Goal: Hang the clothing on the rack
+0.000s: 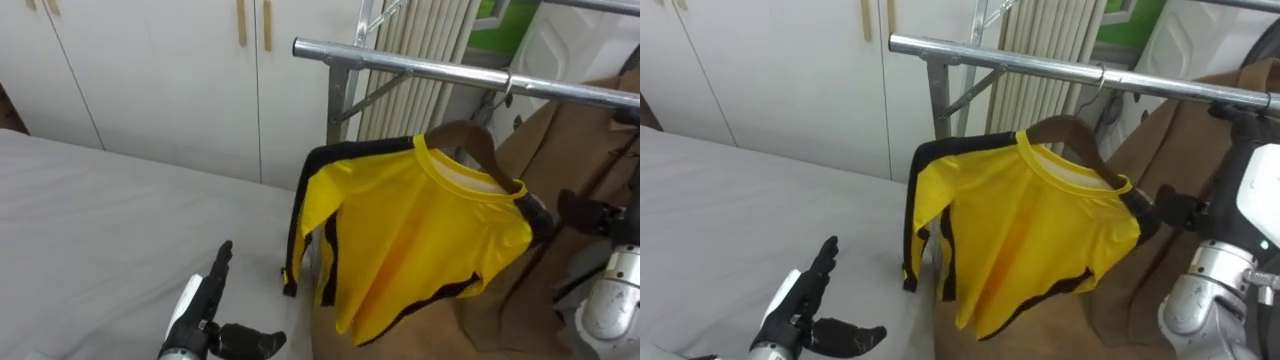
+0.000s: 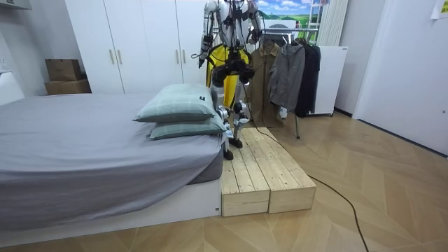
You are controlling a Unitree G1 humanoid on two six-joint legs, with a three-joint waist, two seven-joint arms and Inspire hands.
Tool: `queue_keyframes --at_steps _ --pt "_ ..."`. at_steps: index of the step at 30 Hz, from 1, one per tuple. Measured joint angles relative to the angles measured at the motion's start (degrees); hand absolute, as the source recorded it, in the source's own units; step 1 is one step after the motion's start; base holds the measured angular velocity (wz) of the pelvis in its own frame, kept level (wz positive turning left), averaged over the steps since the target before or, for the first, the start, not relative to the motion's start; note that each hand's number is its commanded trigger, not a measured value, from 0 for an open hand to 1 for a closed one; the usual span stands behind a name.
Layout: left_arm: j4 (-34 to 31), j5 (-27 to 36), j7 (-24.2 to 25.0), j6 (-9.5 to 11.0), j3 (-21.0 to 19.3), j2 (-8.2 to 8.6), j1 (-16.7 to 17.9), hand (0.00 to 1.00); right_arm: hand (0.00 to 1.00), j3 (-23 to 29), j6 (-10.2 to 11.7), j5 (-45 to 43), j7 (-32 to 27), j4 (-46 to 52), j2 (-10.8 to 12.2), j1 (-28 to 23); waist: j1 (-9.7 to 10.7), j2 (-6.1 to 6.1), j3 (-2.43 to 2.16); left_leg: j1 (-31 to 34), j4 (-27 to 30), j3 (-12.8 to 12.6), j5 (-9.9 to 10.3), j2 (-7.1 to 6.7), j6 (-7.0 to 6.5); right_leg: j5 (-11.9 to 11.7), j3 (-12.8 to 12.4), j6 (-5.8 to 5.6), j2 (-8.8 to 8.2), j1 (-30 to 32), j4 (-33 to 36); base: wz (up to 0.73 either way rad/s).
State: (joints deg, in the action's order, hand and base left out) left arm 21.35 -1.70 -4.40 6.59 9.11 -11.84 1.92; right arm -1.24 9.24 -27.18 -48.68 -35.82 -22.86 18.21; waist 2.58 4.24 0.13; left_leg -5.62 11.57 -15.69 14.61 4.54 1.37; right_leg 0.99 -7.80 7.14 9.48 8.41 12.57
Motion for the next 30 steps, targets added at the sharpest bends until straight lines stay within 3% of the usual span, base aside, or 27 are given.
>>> queue_keyframes --at_steps 8,17,25,30 --pt "0.09 -0.24 -0.01 0.01 -0.05 -0.28 0.36 0.0 0.0 0.16 2.01 4.63 1.96 0.0 0.02 -5.64 0.17 -0.83 0.04 -0.89 -0.23 0.29 0.01 -0.02 0.0 0.19 -0.37 -1.38 -0.01 -1.51 -1.85 0.01" --pt "1.14 -0.19 -0.02 0.1 -1.93 -0.74 2.32 0.0 0.0 0.18 2.02 21.25 13.03 -3.41 0.74 -14.89 0.52 -1.09 0.01 -1.13 -0.33 -0.16 0.01 -0.03 0.0 -0.04 -0.83 -1.18 0.13 -1.52 -1.79 -0.02" --pt "3.38 -2.35 -0.45 0.27 -4.86 -0.86 5.05 0.0 0.0 0.34 1.82 33.73 22.87 -18.16 6.16 -24.21 1.12 -1.23 0.17 -1.91 -1.04 -0.02 0.03 0.05 0.0 0.56 -1.58 -1.57 0.51 -2.43 -1.81 0.0" --pt "4.21 -2.25 -0.91 0.66 -5.23 -0.48 5.39 0.0 0.0 0.29 1.28 41.59 29.3 -27.22 9.07 -26.02 3.63 -1.45 0.21 -2.32 -1.3 0.01 0.05 0.02 0.02 0.42 -1.45 -1.62 0.41 -2.9 -1.91 0.0"
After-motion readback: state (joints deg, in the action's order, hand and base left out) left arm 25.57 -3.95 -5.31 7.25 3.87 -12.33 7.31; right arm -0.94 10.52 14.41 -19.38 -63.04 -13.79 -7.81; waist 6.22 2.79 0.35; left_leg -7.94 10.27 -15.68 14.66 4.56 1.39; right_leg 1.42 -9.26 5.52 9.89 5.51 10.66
